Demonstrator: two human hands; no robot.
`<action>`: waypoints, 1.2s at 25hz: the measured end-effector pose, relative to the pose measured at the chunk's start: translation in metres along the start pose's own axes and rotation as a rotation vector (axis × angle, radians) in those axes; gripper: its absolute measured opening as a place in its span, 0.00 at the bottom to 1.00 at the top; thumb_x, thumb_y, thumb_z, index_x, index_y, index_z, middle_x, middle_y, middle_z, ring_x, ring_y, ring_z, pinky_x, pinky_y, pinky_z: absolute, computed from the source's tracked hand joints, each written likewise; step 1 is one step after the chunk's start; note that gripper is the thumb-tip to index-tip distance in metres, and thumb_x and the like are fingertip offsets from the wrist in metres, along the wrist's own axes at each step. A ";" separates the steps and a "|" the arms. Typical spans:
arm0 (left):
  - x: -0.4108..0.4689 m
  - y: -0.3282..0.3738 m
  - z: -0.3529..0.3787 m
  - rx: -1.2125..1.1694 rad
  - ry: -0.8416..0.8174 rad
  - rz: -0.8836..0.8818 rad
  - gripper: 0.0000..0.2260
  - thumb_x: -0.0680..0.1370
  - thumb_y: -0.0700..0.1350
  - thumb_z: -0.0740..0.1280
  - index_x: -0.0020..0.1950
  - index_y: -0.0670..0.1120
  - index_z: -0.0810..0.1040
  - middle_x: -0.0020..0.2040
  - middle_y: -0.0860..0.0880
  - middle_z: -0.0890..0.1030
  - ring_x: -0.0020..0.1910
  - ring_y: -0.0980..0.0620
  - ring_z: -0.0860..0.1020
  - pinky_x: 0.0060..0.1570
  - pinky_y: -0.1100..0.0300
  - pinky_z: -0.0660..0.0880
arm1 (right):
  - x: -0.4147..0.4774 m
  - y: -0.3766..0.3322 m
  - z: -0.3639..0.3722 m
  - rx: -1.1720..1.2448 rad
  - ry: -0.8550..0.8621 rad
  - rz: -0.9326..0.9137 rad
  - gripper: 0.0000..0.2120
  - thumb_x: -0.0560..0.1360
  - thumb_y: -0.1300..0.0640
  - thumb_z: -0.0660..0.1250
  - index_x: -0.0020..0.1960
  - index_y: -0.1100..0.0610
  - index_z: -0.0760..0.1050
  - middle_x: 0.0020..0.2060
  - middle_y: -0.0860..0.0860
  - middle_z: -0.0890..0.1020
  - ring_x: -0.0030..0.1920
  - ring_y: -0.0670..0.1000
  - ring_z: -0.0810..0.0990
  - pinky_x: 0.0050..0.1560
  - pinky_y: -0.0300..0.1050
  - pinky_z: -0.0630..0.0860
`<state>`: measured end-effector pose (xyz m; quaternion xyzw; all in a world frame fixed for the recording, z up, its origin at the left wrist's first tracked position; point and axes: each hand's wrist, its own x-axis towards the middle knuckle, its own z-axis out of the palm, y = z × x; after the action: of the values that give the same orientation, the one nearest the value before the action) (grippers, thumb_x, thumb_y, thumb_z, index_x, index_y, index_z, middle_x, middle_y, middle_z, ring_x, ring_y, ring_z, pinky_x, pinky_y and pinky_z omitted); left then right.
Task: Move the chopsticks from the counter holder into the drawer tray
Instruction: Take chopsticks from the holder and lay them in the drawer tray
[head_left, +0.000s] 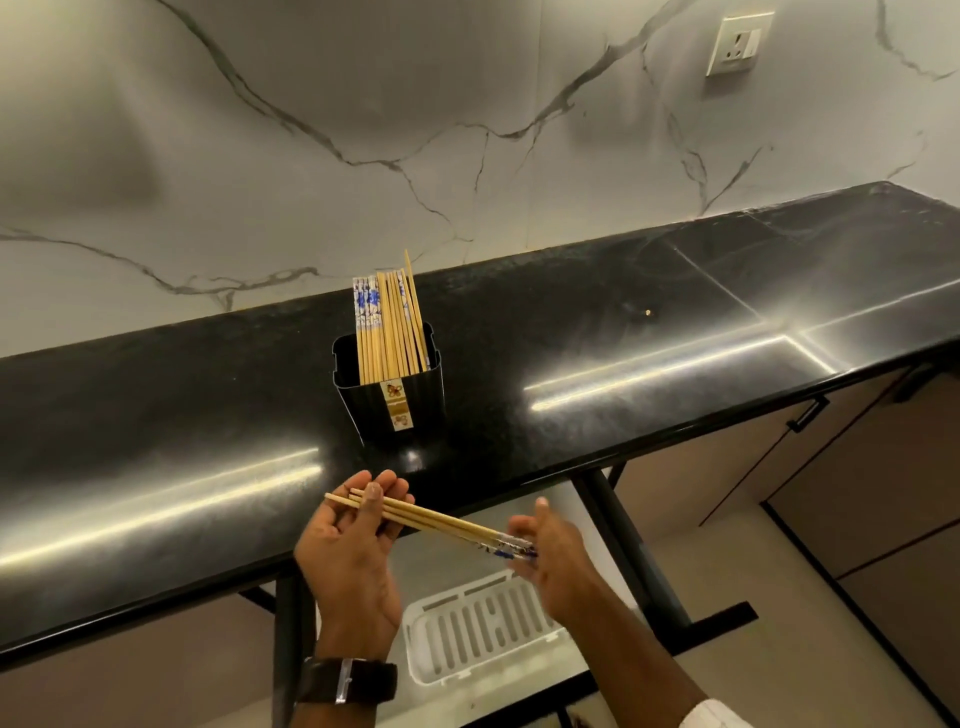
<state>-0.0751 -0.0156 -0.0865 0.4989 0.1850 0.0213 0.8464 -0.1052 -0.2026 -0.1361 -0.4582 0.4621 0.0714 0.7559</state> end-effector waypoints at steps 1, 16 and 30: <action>-0.002 -0.009 0.003 -0.015 0.009 -0.028 0.13 0.80 0.39 0.68 0.63 0.40 0.78 0.53 0.41 0.87 0.52 0.43 0.87 0.51 0.50 0.84 | 0.002 0.009 0.007 0.026 -0.045 0.058 0.22 0.85 0.48 0.58 0.49 0.64 0.81 0.40 0.61 0.84 0.42 0.57 0.83 0.46 0.50 0.83; -0.018 -0.144 -0.026 -0.086 0.650 -0.747 0.09 0.84 0.38 0.58 0.48 0.33 0.73 0.58 0.36 0.75 0.54 0.41 0.75 0.69 0.43 0.72 | 0.047 0.057 -0.025 0.193 0.195 0.339 0.14 0.79 0.74 0.64 0.64 0.75 0.73 0.60 0.70 0.81 0.60 0.67 0.82 0.50 0.58 0.78; 0.026 -0.173 -0.015 0.009 0.600 -0.868 0.13 0.83 0.34 0.60 0.66 0.34 0.78 0.60 0.34 0.80 0.55 0.37 0.78 0.63 0.40 0.75 | 0.110 0.066 -0.012 0.290 0.564 0.351 0.15 0.83 0.67 0.60 0.67 0.71 0.74 0.59 0.65 0.81 0.56 0.62 0.83 0.47 0.55 0.82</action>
<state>-0.0816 -0.0838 -0.2485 0.3522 0.6087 -0.1901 0.6851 -0.0862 -0.2091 -0.2634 -0.2615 0.7295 0.0046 0.6320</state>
